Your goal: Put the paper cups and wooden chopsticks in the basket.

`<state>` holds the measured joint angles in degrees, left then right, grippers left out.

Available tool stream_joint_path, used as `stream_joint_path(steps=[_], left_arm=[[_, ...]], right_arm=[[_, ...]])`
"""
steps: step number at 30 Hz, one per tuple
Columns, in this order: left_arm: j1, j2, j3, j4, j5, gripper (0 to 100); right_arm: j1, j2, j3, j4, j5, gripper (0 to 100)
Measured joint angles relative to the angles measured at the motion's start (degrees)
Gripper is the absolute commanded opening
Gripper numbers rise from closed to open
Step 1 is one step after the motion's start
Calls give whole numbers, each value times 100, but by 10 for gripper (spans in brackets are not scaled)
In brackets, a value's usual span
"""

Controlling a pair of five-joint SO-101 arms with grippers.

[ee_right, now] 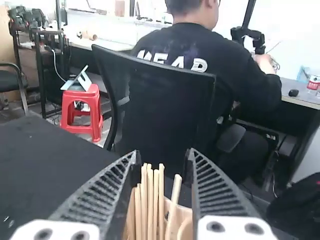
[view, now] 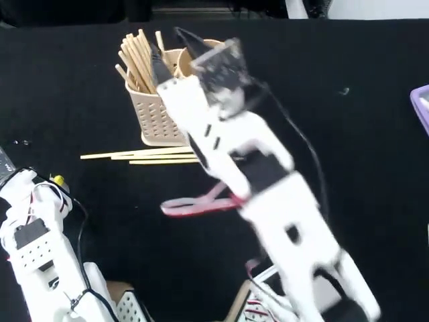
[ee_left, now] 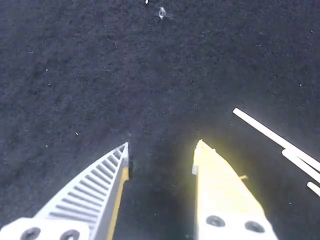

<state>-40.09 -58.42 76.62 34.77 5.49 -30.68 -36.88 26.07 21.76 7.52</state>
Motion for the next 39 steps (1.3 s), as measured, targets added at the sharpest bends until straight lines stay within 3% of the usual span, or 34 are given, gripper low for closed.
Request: stream_joint_path(steps=[4, 8, 12, 19, 27, 32, 39], left_arm=[[0, 9, -202, 316, -141, 210], [0, 18, -853, 870, -396, 211], [185, 26, -1345, 1213, -756, 211], [1073, 1301, -2681, 1899, -1108, 211], [2251, 4738, -5415, 3086, -1090, 211], [2259, 6470, -6778, 3182, -589, 211], [2268, 7842, -7780, 3174, -123, 211]], right_arm=[[114, -1363, 211, 2075, 18, 153], [932, -2558, 1275, 3516, 0, 152], [1679, -3587, 3138, 3174, 0, 152], [1934, -5064, 6303, 1644, -422, 152], [2145, -6409, 7077, 1723, -422, 152], [2145, -6611, 7077, 2110, -422, 152], [2145, -6611, 7077, 2171, -422, 152]])
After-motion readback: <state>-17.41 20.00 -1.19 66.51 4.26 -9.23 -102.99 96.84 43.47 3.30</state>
